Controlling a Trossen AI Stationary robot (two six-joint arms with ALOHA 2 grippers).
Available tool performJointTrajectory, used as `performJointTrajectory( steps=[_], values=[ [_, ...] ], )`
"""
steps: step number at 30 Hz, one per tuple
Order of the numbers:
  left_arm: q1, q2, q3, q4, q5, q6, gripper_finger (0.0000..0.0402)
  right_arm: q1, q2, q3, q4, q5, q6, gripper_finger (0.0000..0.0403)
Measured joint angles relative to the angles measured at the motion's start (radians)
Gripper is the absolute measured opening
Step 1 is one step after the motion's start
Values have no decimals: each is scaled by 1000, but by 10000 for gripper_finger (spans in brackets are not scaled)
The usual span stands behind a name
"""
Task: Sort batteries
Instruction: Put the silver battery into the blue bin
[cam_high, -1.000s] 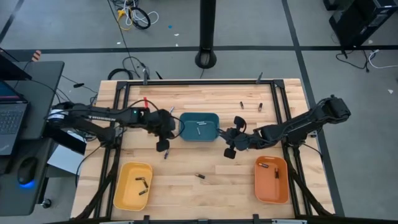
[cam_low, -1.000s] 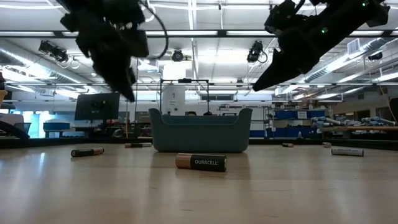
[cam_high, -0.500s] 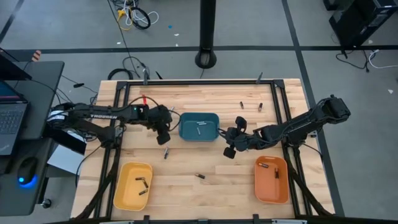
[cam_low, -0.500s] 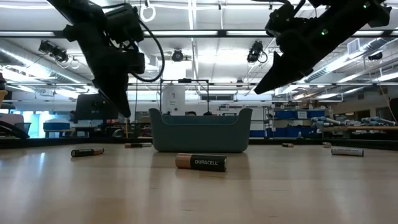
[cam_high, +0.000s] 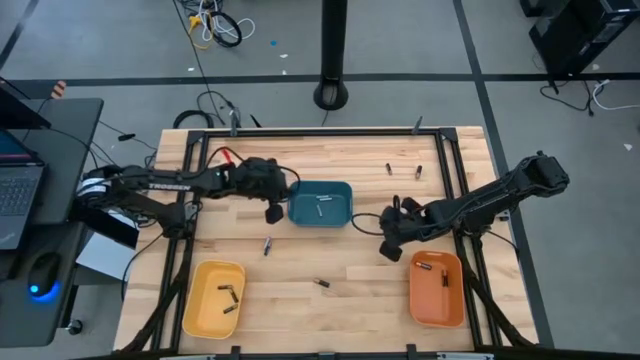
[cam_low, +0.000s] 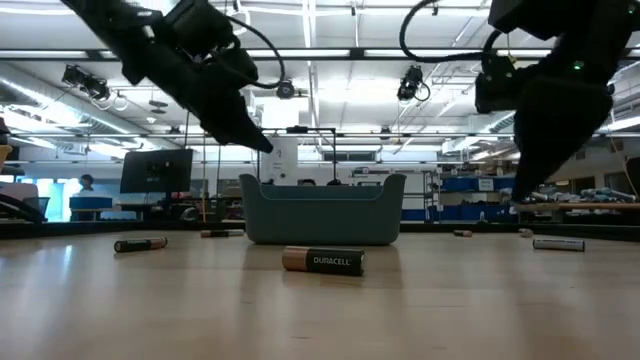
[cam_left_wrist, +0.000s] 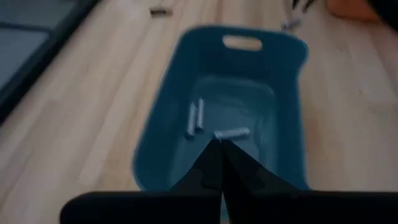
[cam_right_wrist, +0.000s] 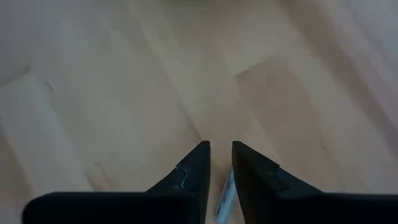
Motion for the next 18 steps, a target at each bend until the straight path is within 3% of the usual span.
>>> performJointTrajectory(
  steps=[6,9,11,13,16,18],
  values=[
    [22,-10,-129,331,167,45,5,-13,0,0,-7,-46,16,119],
    [22,-11,-148,340,238,44,5,-14,0,0,33,-49,16,137],
    [22,-21,-141,251,243,44,5,-14,0,0,51,-49,11,145],
    [22,-26,-117,142,187,49,5,-14,0,0,54,-49,11,150],
    [38,-26,-63,15,3,51,5,-14,0,0,55,-25,9,151],
    [79,-21,-34,-43,-45,60,5,-14,0,0,57,-4,-2,150]
  ],
)
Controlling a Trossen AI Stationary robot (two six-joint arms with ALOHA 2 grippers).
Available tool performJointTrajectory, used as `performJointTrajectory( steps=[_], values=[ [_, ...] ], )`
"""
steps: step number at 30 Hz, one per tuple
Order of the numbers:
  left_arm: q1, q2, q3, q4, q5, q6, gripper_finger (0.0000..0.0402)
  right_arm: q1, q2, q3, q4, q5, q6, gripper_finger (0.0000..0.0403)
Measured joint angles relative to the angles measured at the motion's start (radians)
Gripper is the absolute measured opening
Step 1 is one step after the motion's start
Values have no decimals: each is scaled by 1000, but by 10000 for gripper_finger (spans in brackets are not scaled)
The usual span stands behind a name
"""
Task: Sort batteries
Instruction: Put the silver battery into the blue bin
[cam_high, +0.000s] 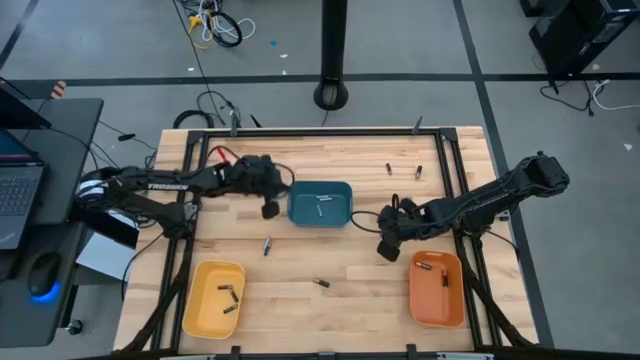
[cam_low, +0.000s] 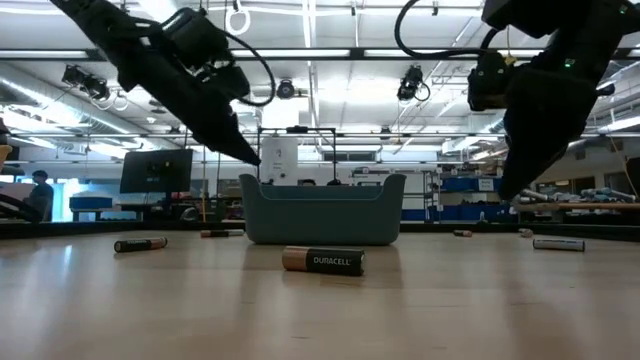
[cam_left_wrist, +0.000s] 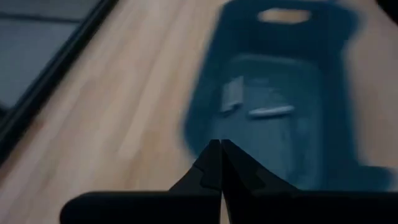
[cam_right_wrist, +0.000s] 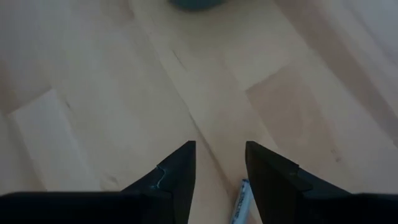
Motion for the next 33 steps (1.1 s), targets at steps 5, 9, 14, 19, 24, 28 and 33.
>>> performJointTrajectory(
  steps=[5,9,14,19,24,28,33],
  values=[
    [148,4,20,-76,32,-41,5,-1,0,0,13,14,-13,151],
    [236,14,22,-84,36,-85,7,-1,0,0,14,17,-17,150],
    [285,90,23,-105,85,-121,36,-2,0,0,23,32,-27,150],
    [284,178,28,-95,86,-153,86,-5,1,0,27,38,-28,149],
    [284,251,47,-95,2,-174,134,-5,1,0,35,43,-28,149],
    [284,306,74,-94,-11,-176,152,-6,1,0,38,44,-28,149],
    [284,383,114,-94,-94,-178,153,-6,1,0,45,46,-28,148]
  ],
)
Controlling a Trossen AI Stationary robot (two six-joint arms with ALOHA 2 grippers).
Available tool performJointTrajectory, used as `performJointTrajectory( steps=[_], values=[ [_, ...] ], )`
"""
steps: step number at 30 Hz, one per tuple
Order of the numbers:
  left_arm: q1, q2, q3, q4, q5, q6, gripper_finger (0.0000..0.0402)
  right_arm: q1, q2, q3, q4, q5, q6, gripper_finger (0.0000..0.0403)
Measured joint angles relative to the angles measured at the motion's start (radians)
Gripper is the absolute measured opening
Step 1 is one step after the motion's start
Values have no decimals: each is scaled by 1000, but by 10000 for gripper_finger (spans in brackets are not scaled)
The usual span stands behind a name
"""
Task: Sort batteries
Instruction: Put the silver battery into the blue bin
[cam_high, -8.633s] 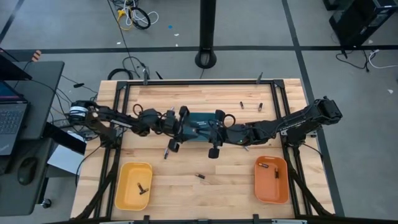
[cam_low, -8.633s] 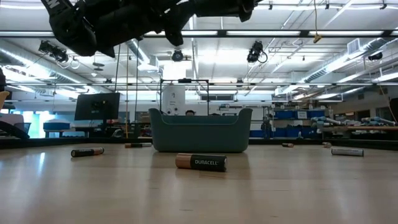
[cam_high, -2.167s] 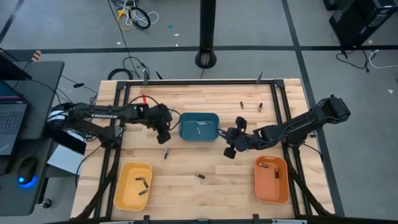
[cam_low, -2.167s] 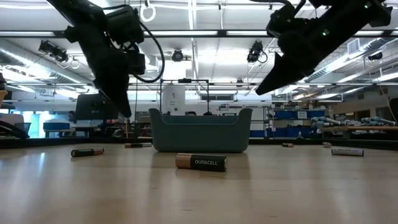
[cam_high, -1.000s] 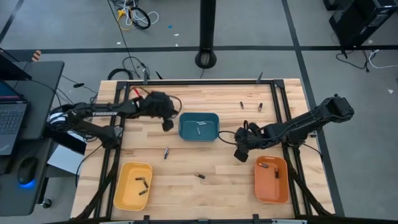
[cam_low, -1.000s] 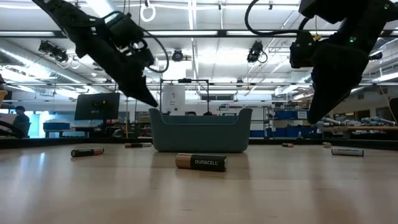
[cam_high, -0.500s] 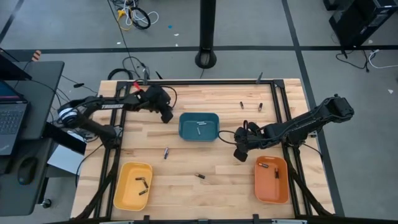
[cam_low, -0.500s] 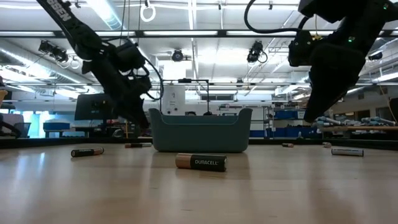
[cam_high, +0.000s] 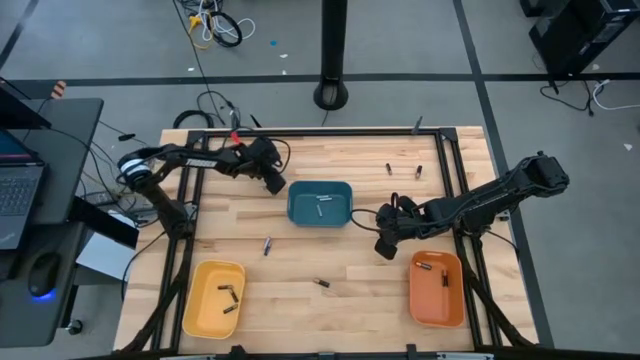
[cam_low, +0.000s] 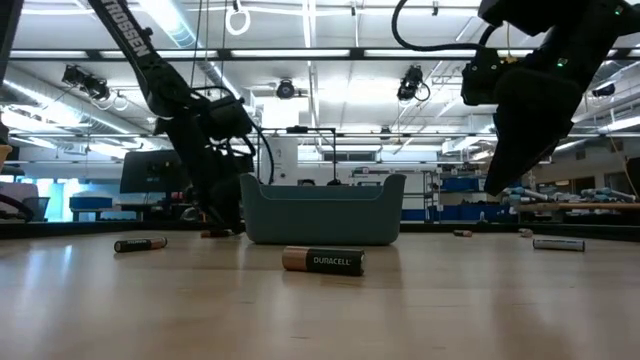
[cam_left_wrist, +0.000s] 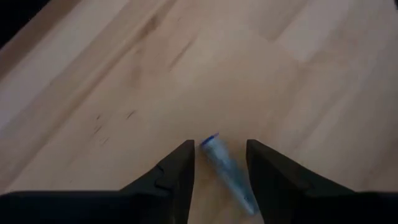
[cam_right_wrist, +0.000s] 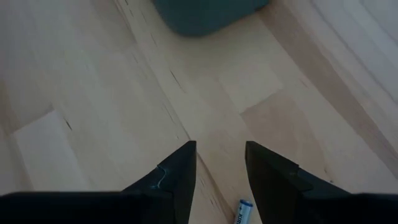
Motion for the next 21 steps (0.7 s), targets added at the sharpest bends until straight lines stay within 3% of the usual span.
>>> performJointTrajectory(
  steps=[7,17,21],
  values=[
    [0,65,27,0,-6,36,137,0,0,0,1,1,0,148],
    [-2,72,28,-21,0,166,24,0,0,0,15,50,-7,145],
    [-3,71,27,-24,-4,188,22,0,0,0,15,50,-7,143]
  ],
)
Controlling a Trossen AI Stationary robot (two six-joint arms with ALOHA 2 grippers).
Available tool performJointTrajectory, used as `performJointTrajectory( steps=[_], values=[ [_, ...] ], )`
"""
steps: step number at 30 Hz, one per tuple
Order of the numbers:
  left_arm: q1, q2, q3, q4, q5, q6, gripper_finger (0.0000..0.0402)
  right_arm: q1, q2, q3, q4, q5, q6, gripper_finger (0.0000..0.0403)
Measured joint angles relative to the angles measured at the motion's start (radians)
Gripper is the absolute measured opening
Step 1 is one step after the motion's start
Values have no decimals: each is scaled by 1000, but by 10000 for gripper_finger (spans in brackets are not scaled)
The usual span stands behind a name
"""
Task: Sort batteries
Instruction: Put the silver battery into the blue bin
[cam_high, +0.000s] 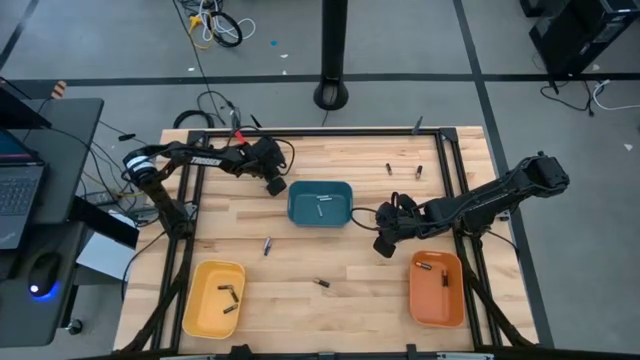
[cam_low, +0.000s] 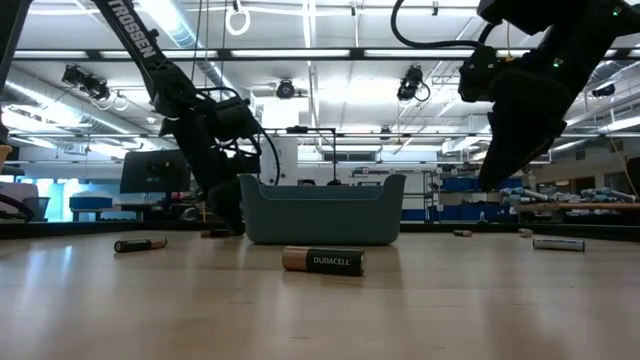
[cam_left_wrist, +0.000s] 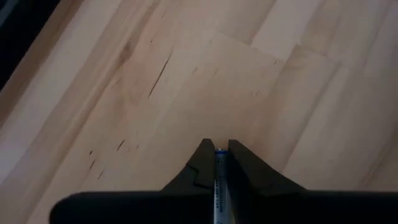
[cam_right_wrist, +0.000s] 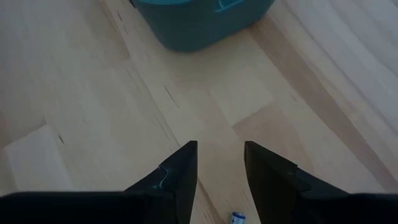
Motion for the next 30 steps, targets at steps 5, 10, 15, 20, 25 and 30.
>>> performJointTrajectory(
  steps=[5,10,15,20,25,30],
  values=[
    [0,-37,7,-30,-5,25,22,0,0,0,0,0,0,142],
    [2,-123,18,-86,-21,36,8,0,0,0,-1,0,0,142],
    [2,-215,15,-105,-46,45,0,0,0,0,0,3,-5,142],
    [2,-279,20,-120,-56,38,1,1,0,0,0,3,-7,142],
    [47,-263,19,-183,-195,-62,35,1,0,0,2,3,-16,142],
    [133,-200,19,-168,-101,-108,96,1,0,0,32,3,-42,142]
  ],
)
